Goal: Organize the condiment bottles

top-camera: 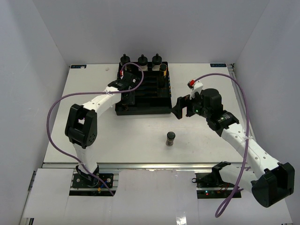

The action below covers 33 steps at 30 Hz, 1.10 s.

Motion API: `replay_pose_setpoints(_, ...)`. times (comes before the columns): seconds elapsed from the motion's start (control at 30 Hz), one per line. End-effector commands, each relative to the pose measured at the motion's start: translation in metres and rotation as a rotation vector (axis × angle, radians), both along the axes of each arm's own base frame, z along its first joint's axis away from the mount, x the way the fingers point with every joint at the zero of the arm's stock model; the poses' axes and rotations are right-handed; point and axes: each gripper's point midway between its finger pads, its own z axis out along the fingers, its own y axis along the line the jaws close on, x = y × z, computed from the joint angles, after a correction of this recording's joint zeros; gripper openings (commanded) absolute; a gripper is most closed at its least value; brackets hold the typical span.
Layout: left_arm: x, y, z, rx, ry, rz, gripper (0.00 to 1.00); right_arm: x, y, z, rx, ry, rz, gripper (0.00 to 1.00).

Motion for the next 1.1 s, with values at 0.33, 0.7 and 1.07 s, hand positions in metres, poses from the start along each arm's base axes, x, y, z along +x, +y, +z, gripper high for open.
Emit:
replay_pose_setpoints(0.33,0.001,-0.012,0.054,-0.087,-0.072,-0.023,0.98,-0.046,0.033,-0.032,-0.167,0.059,0.116,0.96)
replay_pose_setpoints(0.7,-0.039,-0.007,0.169,-0.255,-0.271,-0.064,0.98,-0.074,0.031,-0.083,-0.340,0.187,0.106,0.91)
replay_pose_setpoints(1.07,-0.077,0.018,0.179,-0.293,-0.331,-0.031,0.98,-0.086,0.027,-0.119,-0.440,0.274,0.078,0.70)
